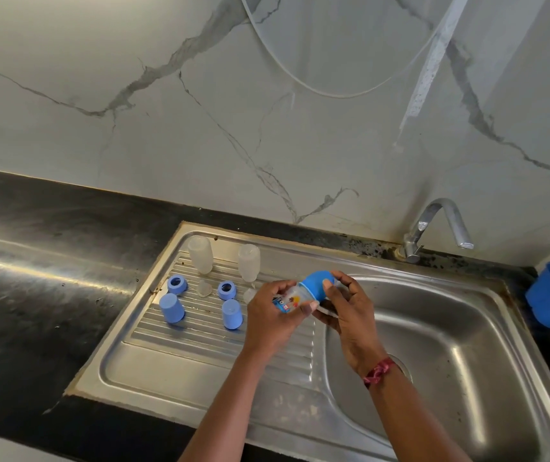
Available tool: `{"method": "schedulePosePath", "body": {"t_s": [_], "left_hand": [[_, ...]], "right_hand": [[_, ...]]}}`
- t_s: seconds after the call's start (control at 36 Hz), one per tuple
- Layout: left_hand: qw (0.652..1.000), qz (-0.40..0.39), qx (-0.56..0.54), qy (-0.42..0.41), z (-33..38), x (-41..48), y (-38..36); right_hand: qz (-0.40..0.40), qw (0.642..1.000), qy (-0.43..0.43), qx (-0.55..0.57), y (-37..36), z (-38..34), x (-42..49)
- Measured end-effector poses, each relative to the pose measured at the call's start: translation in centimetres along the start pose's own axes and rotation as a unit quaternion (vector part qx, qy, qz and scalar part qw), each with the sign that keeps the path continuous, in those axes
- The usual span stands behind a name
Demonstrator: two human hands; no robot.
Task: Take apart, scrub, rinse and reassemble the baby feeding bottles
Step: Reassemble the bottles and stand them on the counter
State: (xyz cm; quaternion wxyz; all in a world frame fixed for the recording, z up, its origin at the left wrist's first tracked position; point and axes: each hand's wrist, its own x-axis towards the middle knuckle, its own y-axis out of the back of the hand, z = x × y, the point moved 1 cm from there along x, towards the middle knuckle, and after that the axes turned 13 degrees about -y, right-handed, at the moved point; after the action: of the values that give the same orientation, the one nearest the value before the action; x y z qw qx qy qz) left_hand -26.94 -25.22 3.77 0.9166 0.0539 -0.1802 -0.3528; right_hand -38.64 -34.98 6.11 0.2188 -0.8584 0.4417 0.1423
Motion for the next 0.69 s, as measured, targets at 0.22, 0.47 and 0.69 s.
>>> {"method": "schedulePosePath", "body": {"t_s": [0.22, 0.47, 0.69], "left_hand": [[0.997, 0.033, -0.059, 0.029, 1.0, -1.5, 2.6], [0.981, 0.092, -0.154, 0.070, 2.0, -2.1, 4.9], [0.981, 0.179, 0.000, 0.076, 1.2, 0.9, 14.2]], "right_hand": [[-0.125, 0.985, -0.092, -0.069, -3.0, 2.5, -2.4], [-0.136, 0.986, -0.079, -0.053, -5.9, 2.9, -1.1], [-0.181, 0.979, -0.062, -0.066, -12.2, 1.3, 2.7]]}}
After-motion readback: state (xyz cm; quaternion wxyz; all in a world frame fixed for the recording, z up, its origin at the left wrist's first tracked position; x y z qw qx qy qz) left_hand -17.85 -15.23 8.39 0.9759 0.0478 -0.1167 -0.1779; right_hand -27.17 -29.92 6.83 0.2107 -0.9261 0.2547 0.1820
